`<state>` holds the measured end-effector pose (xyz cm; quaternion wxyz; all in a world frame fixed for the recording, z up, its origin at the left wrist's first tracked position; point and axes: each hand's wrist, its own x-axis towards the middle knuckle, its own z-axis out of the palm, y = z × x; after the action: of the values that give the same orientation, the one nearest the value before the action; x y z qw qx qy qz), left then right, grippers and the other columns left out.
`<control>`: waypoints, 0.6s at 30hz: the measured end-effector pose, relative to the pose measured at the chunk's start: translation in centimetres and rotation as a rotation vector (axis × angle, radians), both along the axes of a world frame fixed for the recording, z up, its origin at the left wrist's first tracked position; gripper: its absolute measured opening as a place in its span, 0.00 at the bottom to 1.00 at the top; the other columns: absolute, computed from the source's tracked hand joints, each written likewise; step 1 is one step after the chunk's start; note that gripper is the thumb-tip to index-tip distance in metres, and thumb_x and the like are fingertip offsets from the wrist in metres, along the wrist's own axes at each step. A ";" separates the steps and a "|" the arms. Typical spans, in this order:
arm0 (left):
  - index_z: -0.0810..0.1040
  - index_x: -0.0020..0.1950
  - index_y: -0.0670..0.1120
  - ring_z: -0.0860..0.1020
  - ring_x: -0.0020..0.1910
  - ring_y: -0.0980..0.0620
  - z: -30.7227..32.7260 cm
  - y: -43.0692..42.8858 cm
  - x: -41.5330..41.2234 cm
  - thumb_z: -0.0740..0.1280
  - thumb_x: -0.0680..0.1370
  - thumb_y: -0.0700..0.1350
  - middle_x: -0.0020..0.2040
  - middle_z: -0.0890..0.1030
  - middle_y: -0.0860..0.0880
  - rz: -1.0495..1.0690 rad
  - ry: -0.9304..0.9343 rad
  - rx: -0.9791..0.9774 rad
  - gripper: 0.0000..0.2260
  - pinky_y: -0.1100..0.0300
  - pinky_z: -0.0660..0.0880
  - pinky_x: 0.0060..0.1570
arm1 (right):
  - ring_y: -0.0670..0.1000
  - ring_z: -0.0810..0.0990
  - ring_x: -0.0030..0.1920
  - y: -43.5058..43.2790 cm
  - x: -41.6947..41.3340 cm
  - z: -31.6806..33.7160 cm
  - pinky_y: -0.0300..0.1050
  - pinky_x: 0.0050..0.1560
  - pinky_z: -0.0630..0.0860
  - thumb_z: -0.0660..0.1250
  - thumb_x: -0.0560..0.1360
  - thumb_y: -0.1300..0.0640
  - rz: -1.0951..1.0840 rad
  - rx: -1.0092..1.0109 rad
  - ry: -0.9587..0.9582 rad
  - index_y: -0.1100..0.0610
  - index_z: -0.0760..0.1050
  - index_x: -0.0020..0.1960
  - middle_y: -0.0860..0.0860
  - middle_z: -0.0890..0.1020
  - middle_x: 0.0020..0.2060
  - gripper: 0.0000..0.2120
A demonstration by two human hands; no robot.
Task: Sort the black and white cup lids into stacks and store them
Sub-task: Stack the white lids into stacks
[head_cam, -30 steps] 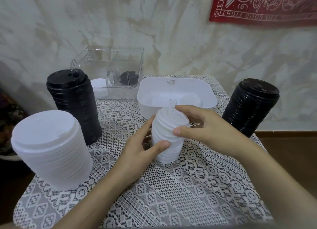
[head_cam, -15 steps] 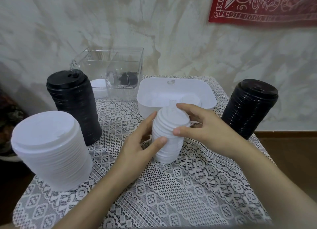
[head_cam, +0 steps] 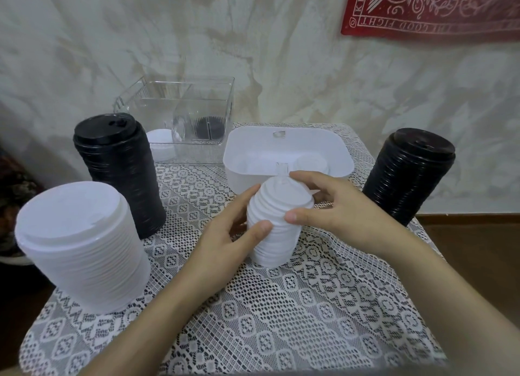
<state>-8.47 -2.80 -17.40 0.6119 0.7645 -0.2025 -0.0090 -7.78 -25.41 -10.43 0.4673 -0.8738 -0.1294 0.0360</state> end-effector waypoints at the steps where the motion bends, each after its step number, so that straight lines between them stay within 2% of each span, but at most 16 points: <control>1: 0.69 0.77 0.57 0.76 0.71 0.56 -0.1 0.1 0.1 0.69 0.79 0.51 0.71 0.78 0.58 -0.013 0.014 -0.005 0.26 0.51 0.73 0.71 | 0.35 0.79 0.58 -0.1 0.0 0.0 0.45 0.66 0.77 0.78 0.62 0.39 0.013 -0.013 0.003 0.44 0.73 0.74 0.36 0.81 0.60 0.42; 6: 0.68 0.76 0.57 0.74 0.72 0.57 -0.3 0.5 0.4 0.70 0.79 0.52 0.71 0.78 0.58 -0.060 0.054 -0.002 0.26 0.57 0.72 0.71 | 0.38 0.79 0.62 0.0 0.1 -0.4 0.49 0.65 0.79 0.82 0.65 0.41 0.049 -0.035 0.013 0.43 0.72 0.74 0.38 0.80 0.63 0.40; 12: 0.70 0.73 0.61 0.76 0.70 0.58 -0.4 0.5 0.6 0.78 0.72 0.54 0.70 0.78 0.60 -0.021 0.036 -0.003 0.32 0.56 0.74 0.70 | 0.39 0.77 0.67 -0.1 0.3 -0.8 0.52 0.70 0.75 0.79 0.61 0.34 0.060 0.001 -0.009 0.44 0.73 0.74 0.38 0.80 0.66 0.44; 15: 0.71 0.72 0.61 0.76 0.70 0.58 -0.5 0.5 0.6 0.79 0.68 0.55 0.70 0.78 0.60 0.008 0.026 0.008 0.34 0.51 0.72 0.71 | 0.39 0.77 0.66 -0.2 0.2 -0.8 0.52 0.70 0.74 0.79 0.61 0.35 0.067 -0.020 -0.017 0.42 0.72 0.73 0.37 0.80 0.65 0.42; 18: 0.68 0.77 0.59 0.74 0.71 0.59 -0.5 0.4 0.5 0.79 0.67 0.56 0.71 0.77 0.60 0.025 0.025 0.032 0.40 0.51 0.72 0.72 | 0.37 0.77 0.65 -0.3 0.0 -0.7 0.51 0.70 0.74 0.82 0.64 0.40 0.077 -0.045 -0.008 0.38 0.72 0.71 0.35 0.79 0.63 0.38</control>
<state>-7.95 -2.38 -17.86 0.6021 0.7765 -0.1851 -0.0145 -7.80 -25.66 -11.14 0.4455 -0.8785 -0.1638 0.0535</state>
